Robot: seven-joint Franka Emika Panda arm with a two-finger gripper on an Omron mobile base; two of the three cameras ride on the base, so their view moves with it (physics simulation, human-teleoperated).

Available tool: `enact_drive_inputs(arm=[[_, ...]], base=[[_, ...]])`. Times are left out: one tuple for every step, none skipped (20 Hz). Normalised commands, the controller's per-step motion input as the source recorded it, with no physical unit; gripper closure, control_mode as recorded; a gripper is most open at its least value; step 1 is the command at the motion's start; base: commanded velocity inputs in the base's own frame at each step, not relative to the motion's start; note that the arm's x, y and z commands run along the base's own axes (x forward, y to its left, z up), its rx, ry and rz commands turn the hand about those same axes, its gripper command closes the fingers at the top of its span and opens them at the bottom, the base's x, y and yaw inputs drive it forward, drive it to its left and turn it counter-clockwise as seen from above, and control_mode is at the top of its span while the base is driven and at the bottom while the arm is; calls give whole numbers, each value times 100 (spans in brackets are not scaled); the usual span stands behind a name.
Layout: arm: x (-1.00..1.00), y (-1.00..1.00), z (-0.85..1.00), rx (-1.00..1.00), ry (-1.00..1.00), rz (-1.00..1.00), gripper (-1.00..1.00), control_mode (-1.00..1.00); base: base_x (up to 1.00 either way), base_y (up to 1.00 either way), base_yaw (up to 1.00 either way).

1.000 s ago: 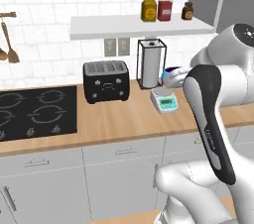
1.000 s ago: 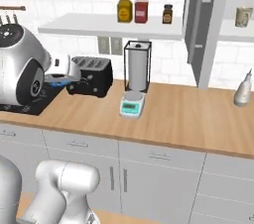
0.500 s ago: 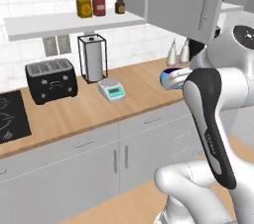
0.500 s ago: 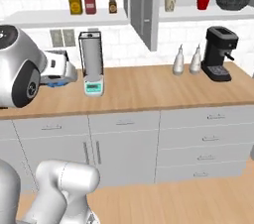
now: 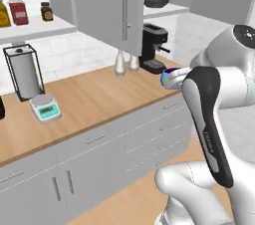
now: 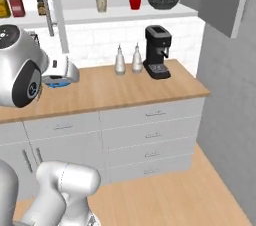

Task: Gather all objects into one cabinet and sort the glasses and bowls to opposite sides.

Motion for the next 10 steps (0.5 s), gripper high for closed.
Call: enact_drive_inputs(arm=[[0, 0, 0, 0, 0, 0, 100, 100], [0, 0, 0, 0, 0, 0, 100, 100], [0, 0, 0, 0, 0, 0, 100, 100], [0, 0, 0, 0, 0, 0, 100, 100], [0, 0, 0, 0, 0, 0, 100, 100], [0, 0, 0, 0, 0, 0, 100, 100], [0, 0, 0, 0, 0, 0, 100, 100], [0, 0, 0, 0, 0, 0, 100, 100], [0, 0, 0, 0, 0, 0, 100, 100], [0, 0, 0, 0, 0, 0, 100, 100]], base=[[35, -100, -11], [42, -100, -7], [52, -100, 0], [86, -94, 0], [100, -60, 9], [100, -53, 15], [100, -41, 23], [99, -33, 28], [91, 0, 39], [98, 1, 44]])
